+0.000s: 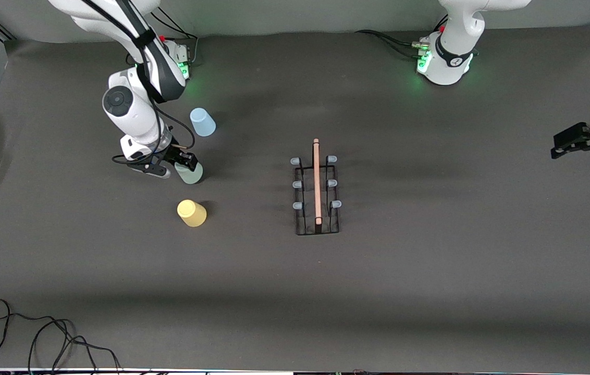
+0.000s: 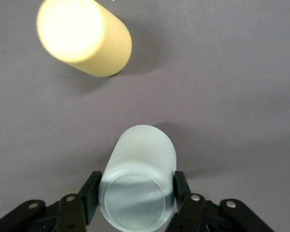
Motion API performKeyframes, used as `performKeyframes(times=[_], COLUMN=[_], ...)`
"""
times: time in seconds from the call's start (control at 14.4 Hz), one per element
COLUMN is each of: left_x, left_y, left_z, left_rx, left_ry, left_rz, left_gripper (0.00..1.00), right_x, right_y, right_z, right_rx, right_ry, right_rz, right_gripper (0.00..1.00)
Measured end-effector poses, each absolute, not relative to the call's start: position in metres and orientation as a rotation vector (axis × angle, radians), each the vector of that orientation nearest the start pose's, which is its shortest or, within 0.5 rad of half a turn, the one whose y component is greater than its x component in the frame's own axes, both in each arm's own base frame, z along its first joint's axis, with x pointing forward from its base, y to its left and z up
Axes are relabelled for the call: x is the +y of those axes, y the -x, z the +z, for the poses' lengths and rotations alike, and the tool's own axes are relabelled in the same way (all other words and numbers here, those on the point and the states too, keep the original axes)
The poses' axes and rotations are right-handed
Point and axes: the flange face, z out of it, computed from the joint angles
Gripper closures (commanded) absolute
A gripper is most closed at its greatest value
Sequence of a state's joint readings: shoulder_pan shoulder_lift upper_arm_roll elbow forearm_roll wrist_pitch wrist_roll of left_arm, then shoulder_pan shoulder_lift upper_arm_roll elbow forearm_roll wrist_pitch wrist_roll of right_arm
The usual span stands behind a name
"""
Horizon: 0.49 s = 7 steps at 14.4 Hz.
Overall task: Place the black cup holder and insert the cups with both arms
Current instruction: 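Carry the green cup with the right gripper into a rack slot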
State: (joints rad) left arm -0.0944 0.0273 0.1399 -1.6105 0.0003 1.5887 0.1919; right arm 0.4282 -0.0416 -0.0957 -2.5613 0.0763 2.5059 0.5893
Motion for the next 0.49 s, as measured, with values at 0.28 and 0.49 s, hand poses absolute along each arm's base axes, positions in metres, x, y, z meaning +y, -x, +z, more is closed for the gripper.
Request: performKeyframes(times=[0.28,0.49], left_x=[0.020,0.015], left_y=[-0.561,-0.562], left_z=[0.592,0.594], left_rx=[0.283,0.333], left_ry=[3.123,3.115], left_rz=[0.093,0.088], left_gripper=[0.00,0.00], right_x=[0.162,0.203], right_y=[-0.451,-0.467], right_z=[0.387,0.445], right_rx=[0.507,0.538], right_ry=[3.029,3.007], right_rz=[0.122,0.099], right_gripper=[1.00,1.00])
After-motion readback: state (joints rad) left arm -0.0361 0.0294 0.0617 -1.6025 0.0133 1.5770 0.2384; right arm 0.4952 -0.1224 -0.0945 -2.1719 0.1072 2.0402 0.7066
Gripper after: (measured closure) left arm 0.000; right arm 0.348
